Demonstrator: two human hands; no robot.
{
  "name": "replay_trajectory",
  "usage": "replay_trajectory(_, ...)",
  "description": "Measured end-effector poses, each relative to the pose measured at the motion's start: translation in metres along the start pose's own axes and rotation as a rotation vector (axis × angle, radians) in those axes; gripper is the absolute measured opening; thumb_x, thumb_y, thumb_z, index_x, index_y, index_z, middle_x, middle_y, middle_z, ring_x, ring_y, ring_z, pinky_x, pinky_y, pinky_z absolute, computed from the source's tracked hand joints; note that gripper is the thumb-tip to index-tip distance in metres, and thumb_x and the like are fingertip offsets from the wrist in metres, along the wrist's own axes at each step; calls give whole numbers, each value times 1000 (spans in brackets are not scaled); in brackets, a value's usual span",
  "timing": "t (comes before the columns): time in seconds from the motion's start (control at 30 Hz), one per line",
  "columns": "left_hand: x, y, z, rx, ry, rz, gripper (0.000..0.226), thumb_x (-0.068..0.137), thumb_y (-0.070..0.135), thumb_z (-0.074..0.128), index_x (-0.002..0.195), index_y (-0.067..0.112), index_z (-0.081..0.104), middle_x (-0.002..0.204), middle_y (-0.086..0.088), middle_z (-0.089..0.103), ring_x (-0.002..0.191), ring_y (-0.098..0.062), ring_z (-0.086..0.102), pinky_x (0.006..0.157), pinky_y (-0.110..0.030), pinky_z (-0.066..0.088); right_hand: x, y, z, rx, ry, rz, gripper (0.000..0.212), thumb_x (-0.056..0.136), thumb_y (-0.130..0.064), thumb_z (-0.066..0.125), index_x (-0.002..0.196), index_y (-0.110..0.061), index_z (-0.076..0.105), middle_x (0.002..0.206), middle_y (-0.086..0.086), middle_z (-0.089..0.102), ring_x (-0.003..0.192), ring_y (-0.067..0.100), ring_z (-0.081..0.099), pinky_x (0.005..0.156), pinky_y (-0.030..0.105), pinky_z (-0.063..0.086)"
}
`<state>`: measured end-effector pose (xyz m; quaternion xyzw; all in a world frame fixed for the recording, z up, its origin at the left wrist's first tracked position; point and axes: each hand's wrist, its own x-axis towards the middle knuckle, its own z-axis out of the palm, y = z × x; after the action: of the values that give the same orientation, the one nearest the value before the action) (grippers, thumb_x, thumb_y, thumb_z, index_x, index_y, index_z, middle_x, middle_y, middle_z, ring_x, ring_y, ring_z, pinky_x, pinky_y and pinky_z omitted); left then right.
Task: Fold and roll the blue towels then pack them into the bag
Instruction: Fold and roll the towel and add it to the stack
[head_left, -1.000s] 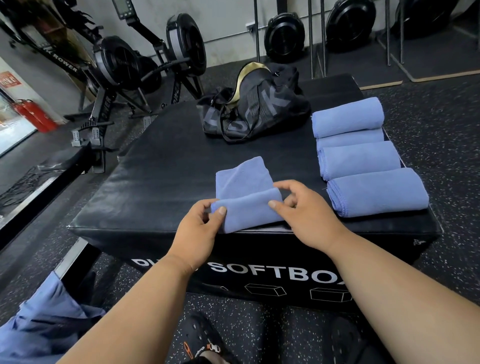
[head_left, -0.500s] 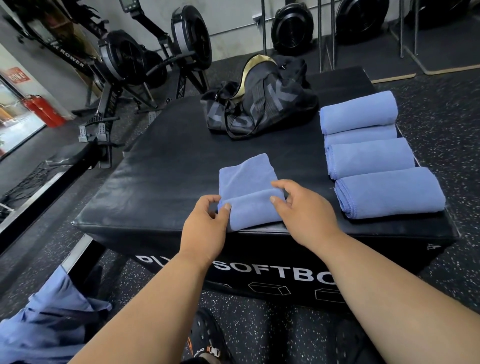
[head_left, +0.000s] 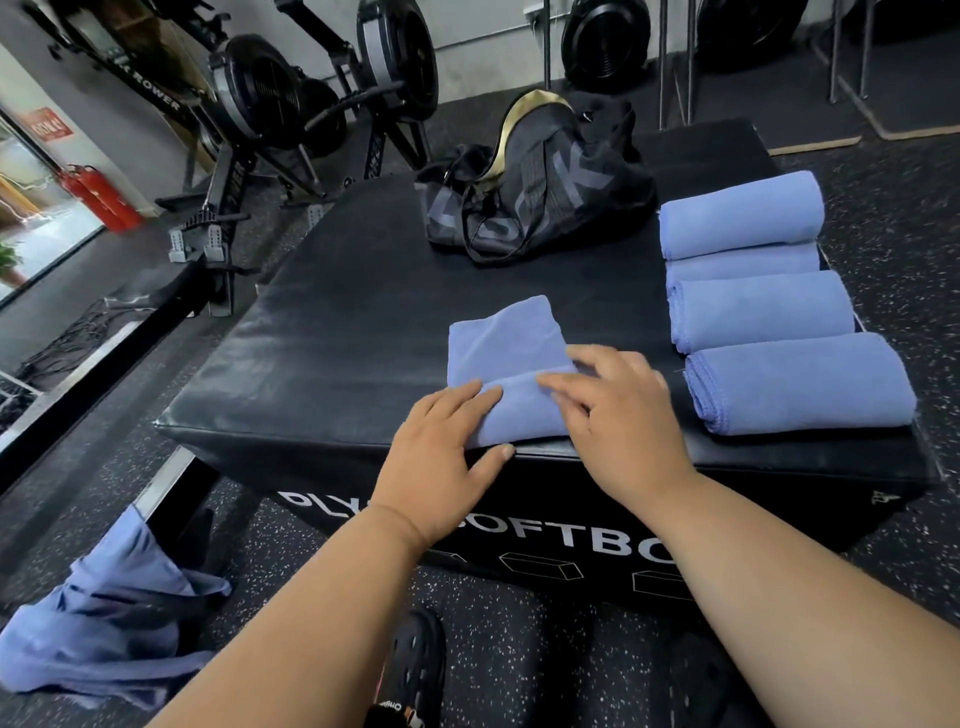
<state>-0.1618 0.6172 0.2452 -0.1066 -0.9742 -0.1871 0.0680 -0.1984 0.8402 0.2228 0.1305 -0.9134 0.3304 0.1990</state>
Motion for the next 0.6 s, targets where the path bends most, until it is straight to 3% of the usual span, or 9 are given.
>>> replay_trajectory(0.13,7,-22,-14,-45,-94,29,68,89,41,79,152,37,53,155,20,50,137,-12,46,120,-31,34,1,6,-8,68,-229,-43,36,102,-41,58,137,-37,68,159,-13,49,150,20,37,116,41,26)
replay_trajectory(0.27,18,-25,-36,-201,-124,47,49,91,23,79,135,40,65,124,30,68,116,0,63,101,-17,45,6,8,-20,89,-384,-25,65,88,-53,72,150,-43,53,166,-18,38,150,12,35,124,35,24)
replay_trajectory(0.33,22,-24,-42,-302,-157,-22,36,96,23,74,126,43,70,113,24,74,108,-3,68,95,-18,50,9,8,-22,83,-398,-18,71,85,-50,76,151,-44,50,164,-18,40,147,9,39,124,32,25)
replay_trajectory(0.4,24,-27,-43,-415,-174,-139,24,98,26,73,116,43,73,108,16,77,103,-8,71,97,-30,53,11,8,-22,113,-368,-1,62,87,-45,77,145,-43,55,149,-21,56,134,7,50,118,33,34)
replay_trajectory(0.47,24,-33,-43,-534,-160,-229,15,98,32,73,112,37,75,108,11,78,104,-12,72,102,-40,54,13,7,-23,174,-325,37,41,88,-47,73,127,-44,63,117,-22,70,109,5,59,101,35,48)
replay_trajectory(0.53,22,-35,-43,-647,-144,-299,24,95,44,69,114,31,75,112,9,78,111,-13,71,107,-45,52,16,6,-22,275,-335,122,26,88,-54,68,108,-38,67,94,-15,71,89,7,62,85,36,53)
replay_trajectory(0.6,19,-36,-43,-708,-107,-361,35,92,54,66,114,28,74,112,8,78,112,-14,71,107,-46,52,21,3,-19,426,-326,230,25,90,-53,69,95,-29,70,79,-4,66,70,12,59,74,41,53)
